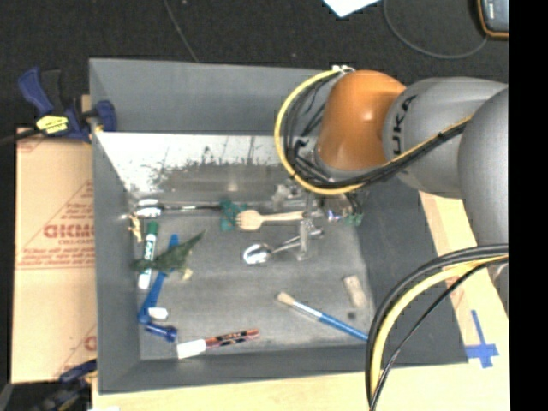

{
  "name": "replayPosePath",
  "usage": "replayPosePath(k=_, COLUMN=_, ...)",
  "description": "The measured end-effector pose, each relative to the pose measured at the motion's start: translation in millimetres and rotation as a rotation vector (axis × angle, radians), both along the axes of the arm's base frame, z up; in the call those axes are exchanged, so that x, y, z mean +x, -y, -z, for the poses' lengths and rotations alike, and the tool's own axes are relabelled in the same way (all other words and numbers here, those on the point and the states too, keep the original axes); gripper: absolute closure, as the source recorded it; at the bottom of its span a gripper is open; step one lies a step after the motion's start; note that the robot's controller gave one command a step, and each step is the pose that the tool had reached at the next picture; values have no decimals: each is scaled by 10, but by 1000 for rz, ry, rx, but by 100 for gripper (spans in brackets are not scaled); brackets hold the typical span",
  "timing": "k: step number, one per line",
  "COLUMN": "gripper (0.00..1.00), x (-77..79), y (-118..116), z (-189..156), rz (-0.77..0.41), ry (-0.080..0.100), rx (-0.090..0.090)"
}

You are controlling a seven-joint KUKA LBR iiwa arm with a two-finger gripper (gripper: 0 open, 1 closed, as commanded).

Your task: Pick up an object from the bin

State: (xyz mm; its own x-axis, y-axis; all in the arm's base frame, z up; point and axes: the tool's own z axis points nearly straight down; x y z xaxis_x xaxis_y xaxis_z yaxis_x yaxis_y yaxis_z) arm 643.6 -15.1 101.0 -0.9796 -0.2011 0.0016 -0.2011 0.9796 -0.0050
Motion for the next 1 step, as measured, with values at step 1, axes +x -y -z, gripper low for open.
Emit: replayPosePath(k=1, gripper=0, x=-105, y=245, z=292, rz=101, ry=19, rx=3)
